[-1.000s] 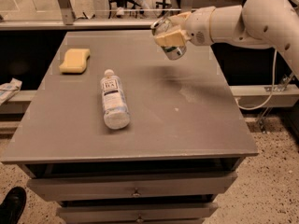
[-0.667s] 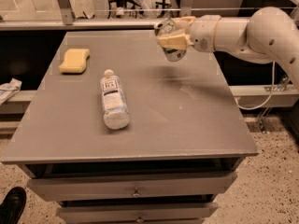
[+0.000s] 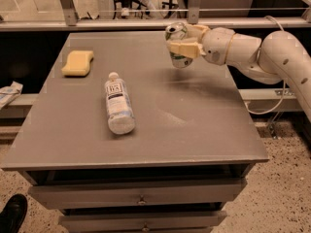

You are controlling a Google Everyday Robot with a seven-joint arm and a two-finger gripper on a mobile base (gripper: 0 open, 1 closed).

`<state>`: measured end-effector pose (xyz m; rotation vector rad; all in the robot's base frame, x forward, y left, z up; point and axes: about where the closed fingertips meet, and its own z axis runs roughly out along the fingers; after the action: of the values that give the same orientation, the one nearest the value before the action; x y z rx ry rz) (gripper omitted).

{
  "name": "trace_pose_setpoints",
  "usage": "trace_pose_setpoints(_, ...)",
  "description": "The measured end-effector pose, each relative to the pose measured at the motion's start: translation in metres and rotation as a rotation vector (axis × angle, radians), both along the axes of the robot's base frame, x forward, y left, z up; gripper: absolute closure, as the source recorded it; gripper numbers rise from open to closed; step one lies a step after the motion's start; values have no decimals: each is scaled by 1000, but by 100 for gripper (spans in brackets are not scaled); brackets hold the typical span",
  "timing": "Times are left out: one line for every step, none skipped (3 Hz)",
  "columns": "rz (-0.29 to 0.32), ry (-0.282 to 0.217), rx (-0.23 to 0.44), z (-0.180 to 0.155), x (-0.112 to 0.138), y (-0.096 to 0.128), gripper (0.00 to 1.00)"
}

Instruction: Place 7up can upright

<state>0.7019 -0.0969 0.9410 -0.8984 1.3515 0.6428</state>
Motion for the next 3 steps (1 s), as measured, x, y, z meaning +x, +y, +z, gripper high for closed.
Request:
trace_pose_setpoints(13, 8, 65, -9, 1, -4, 100)
trace_pose_setpoints(16, 26, 120, -17, 1, -11, 100)
trace_pose_setpoints(4, 79, 148, -28, 2, -19, 76)
